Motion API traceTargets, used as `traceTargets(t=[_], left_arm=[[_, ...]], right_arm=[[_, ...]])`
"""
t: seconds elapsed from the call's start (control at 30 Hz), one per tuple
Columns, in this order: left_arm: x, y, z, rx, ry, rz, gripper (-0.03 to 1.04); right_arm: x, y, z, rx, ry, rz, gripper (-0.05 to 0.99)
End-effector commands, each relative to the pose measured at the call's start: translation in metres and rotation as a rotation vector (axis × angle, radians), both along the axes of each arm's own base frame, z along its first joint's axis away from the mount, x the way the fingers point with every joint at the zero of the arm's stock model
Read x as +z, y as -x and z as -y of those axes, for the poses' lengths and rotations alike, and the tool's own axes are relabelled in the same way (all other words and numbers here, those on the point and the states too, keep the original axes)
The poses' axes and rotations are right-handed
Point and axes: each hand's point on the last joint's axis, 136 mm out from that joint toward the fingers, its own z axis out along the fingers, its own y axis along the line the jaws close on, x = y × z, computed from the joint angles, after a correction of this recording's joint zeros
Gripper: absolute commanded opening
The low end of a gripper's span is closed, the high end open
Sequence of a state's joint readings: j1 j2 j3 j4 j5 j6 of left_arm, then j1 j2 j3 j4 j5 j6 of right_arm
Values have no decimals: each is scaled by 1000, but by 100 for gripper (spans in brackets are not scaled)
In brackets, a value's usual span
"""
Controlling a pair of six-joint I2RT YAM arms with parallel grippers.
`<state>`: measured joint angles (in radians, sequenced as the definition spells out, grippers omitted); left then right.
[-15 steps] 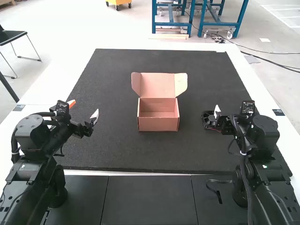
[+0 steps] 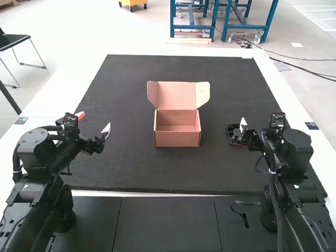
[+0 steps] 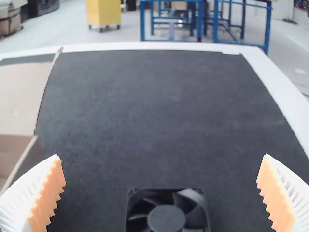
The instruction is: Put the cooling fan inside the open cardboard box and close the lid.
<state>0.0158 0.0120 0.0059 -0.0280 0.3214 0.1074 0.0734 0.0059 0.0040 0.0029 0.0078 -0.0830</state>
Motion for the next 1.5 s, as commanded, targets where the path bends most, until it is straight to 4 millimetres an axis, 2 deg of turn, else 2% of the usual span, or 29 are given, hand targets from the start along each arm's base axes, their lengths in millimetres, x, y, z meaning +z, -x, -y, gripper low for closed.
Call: traceTargets(t=[0.0, 0.93, 0.97, 1.07, 1.2, 1.3, 1.47], left_arm=[[1, 0, -2, 10, -19, 17, 96], [2, 0, -3, 14, -6, 18, 96], [9, 0, -3, 15, 31, 33, 96], [46, 4, 0, -15, 164, 145, 96], [65, 8, -1, -15, 182, 187, 96], [77, 6, -4, 6, 195, 180, 96], [88, -17, -11, 54, 204, 68, 96]], right_arm=[[0, 0, 3, -10, 9, 4, 91], [1, 0, 3, -14, -5, 6, 91], [5, -1, 3, -15, -20, 22, 91], [23, -1, 7, -35, -57, 98, 91], [58, 2, 5, -14, -82, 237, 91], [72, 3, 3, -1, -82, 257, 91], [96, -4, 6, -21, -82, 216, 91]])
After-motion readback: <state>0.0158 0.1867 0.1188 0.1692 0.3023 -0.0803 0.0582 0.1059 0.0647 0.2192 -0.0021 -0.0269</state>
